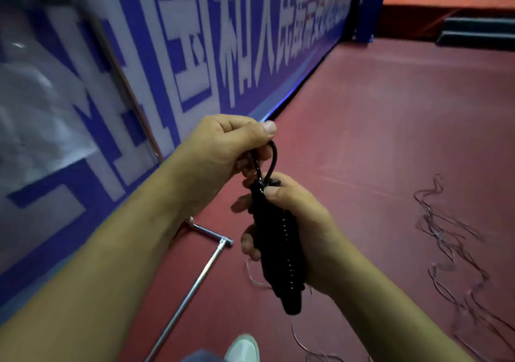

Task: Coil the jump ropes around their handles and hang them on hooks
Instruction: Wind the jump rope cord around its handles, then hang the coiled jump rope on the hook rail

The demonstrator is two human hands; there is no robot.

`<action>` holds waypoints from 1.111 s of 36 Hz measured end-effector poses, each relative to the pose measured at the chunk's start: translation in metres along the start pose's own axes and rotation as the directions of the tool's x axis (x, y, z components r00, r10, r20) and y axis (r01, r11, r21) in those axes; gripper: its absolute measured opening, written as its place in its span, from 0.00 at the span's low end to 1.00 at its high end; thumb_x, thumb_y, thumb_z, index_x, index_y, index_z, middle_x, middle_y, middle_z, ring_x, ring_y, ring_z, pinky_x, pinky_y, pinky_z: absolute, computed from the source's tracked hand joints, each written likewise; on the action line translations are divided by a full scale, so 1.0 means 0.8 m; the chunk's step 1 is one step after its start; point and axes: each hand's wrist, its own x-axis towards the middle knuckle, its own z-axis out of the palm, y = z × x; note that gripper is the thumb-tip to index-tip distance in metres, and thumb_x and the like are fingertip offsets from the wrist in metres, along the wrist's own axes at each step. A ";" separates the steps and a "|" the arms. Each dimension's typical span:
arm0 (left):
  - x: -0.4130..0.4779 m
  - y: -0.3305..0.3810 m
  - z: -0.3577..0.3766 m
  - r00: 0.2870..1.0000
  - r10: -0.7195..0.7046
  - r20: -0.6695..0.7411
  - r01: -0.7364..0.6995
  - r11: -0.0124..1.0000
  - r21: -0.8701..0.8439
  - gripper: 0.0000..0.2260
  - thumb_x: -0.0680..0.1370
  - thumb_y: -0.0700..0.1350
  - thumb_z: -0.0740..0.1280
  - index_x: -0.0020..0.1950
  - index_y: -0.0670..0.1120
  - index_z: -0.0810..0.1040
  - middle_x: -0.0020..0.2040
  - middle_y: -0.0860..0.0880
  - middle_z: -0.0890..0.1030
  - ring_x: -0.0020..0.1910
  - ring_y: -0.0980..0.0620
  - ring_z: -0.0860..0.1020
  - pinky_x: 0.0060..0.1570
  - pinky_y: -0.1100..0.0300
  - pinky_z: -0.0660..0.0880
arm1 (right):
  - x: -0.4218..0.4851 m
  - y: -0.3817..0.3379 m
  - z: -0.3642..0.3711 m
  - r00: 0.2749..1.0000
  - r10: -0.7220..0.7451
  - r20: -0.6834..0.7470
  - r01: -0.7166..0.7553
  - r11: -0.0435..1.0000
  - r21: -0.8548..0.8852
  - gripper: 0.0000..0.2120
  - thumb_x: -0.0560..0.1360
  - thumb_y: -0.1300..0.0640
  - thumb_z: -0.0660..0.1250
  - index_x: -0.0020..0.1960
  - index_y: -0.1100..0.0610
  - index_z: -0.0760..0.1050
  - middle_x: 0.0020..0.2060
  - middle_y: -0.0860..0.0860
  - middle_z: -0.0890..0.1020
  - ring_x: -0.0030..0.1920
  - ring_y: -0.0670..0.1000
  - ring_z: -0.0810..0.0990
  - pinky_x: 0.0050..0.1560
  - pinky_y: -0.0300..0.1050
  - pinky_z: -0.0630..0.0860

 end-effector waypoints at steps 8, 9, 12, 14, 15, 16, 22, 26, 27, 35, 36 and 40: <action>-0.061 0.131 -0.119 0.982 0.121 -0.144 -0.063 0.933 0.354 0.11 0.80 0.46 0.70 0.40 0.44 0.84 0.35 0.46 0.81 0.32 0.52 0.74 0.36 0.59 0.71 | 0.040 -0.054 0.147 0.988 -0.108 0.114 0.128 0.973 -0.190 0.11 0.73 0.54 0.68 0.53 0.59 0.78 0.41 0.62 0.82 0.39 0.60 0.81 0.44 0.55 0.81; -0.070 0.146 -0.133 0.976 0.141 -0.166 -0.065 0.916 0.396 0.11 0.80 0.46 0.70 0.40 0.45 0.84 0.35 0.46 0.82 0.33 0.53 0.75 0.37 0.58 0.72 | 0.047 -0.059 0.164 0.984 -0.120 0.129 0.149 0.958 -0.246 0.08 0.74 0.54 0.70 0.50 0.57 0.79 0.41 0.62 0.83 0.40 0.59 0.82 0.45 0.54 0.80; -0.091 0.187 -0.166 0.966 0.165 -0.199 -0.045 0.866 0.498 0.11 0.80 0.46 0.71 0.41 0.44 0.85 0.35 0.44 0.83 0.32 0.55 0.76 0.37 0.62 0.73 | 0.069 -0.075 0.207 0.975 -0.116 0.188 0.181 0.909 -0.376 0.11 0.80 0.52 0.69 0.53 0.60 0.79 0.43 0.60 0.85 0.43 0.54 0.84 0.48 0.50 0.80; -0.105 0.211 -0.190 0.959 0.165 -0.229 -0.013 0.838 0.546 0.10 0.80 0.46 0.71 0.41 0.42 0.85 0.34 0.44 0.82 0.31 0.57 0.76 0.34 0.67 0.72 | 0.086 -0.083 0.237 0.970 -0.094 0.223 0.183 0.890 -0.418 0.16 0.82 0.49 0.66 0.56 0.63 0.78 0.45 0.61 0.86 0.44 0.55 0.85 0.53 0.53 0.81; -0.109 0.220 -0.199 0.956 0.161 -0.245 0.007 0.822 0.570 0.10 0.80 0.46 0.71 0.42 0.42 0.85 0.33 0.44 0.82 0.30 0.58 0.76 0.33 0.68 0.72 | 0.094 -0.085 0.248 0.968 -0.088 0.237 0.186 0.882 -0.433 0.17 0.82 0.49 0.66 0.56 0.63 0.78 0.46 0.61 0.86 0.45 0.56 0.85 0.56 0.56 0.81; -0.112 0.227 -0.210 0.952 0.155 -0.264 0.033 0.805 0.592 0.10 0.79 0.46 0.71 0.42 0.43 0.86 0.33 0.46 0.83 0.30 0.59 0.76 0.32 0.69 0.72 | 0.103 -0.085 0.258 0.965 -0.083 0.248 0.189 0.879 -0.439 0.16 0.82 0.49 0.67 0.55 0.63 0.78 0.47 0.60 0.86 0.45 0.57 0.85 0.57 0.58 0.80; -0.117 0.249 -0.279 0.924 0.110 -0.365 0.153 0.771 0.619 0.06 0.79 0.43 0.72 0.46 0.41 0.86 0.38 0.46 0.86 0.34 0.55 0.83 0.34 0.62 0.77 | 0.157 -0.078 0.310 0.966 -0.062 0.252 0.150 0.925 -0.349 0.12 0.83 0.56 0.65 0.59 0.64 0.77 0.48 0.63 0.84 0.44 0.57 0.85 0.47 0.52 0.83; -0.099 0.249 -0.316 0.907 0.057 -0.417 0.246 0.733 0.634 0.06 0.79 0.41 0.72 0.45 0.41 0.86 0.37 0.45 0.86 0.36 0.52 0.85 0.32 0.63 0.76 | 0.196 -0.071 0.326 0.970 -0.040 0.240 0.126 0.926 -0.356 0.11 0.83 0.56 0.64 0.58 0.63 0.78 0.50 0.64 0.85 0.44 0.57 0.86 0.44 0.49 0.82; -0.092 0.250 -0.325 0.903 0.046 -0.427 0.271 0.709 0.651 0.06 0.79 0.41 0.72 0.45 0.41 0.86 0.37 0.45 0.86 0.35 0.52 0.85 0.32 0.63 0.76 | 0.208 -0.069 0.329 0.971 -0.034 0.237 0.118 0.929 -0.349 0.11 0.83 0.55 0.64 0.58 0.63 0.78 0.49 0.64 0.85 0.45 0.58 0.85 0.47 0.52 0.81; -0.023 0.248 -0.388 0.863 0.077 -0.500 0.393 0.521 0.758 0.06 0.79 0.42 0.71 0.44 0.44 0.87 0.33 0.49 0.86 0.36 0.54 0.86 0.40 0.62 0.81 | 0.301 -0.056 0.352 0.987 -0.090 0.135 0.126 0.952 -0.280 0.12 0.84 0.55 0.63 0.53 0.64 0.78 0.42 0.60 0.81 0.40 0.59 0.82 0.42 0.51 0.76; -0.015 0.244 -0.396 0.850 0.086 -0.519 0.406 0.521 0.751 0.06 0.79 0.42 0.72 0.43 0.44 0.87 0.33 0.48 0.86 0.35 0.54 0.86 0.42 0.60 0.82 | 0.312 -0.053 0.355 0.988 -0.092 0.124 0.123 0.953 -0.275 0.13 0.84 0.55 0.63 0.54 0.65 0.78 0.42 0.60 0.81 0.40 0.59 0.83 0.42 0.52 0.76; 0.005 0.225 -0.423 0.800 0.143 -0.583 0.474 0.445 0.760 0.06 0.77 0.45 0.74 0.40 0.46 0.88 0.31 0.50 0.85 0.34 0.56 0.84 0.42 0.58 0.82 | 0.349 -0.040 0.362 0.991 -0.083 0.103 0.110 0.950 -0.294 0.14 0.85 0.54 0.61 0.55 0.64 0.79 0.41 0.59 0.83 0.40 0.59 0.83 0.44 0.55 0.78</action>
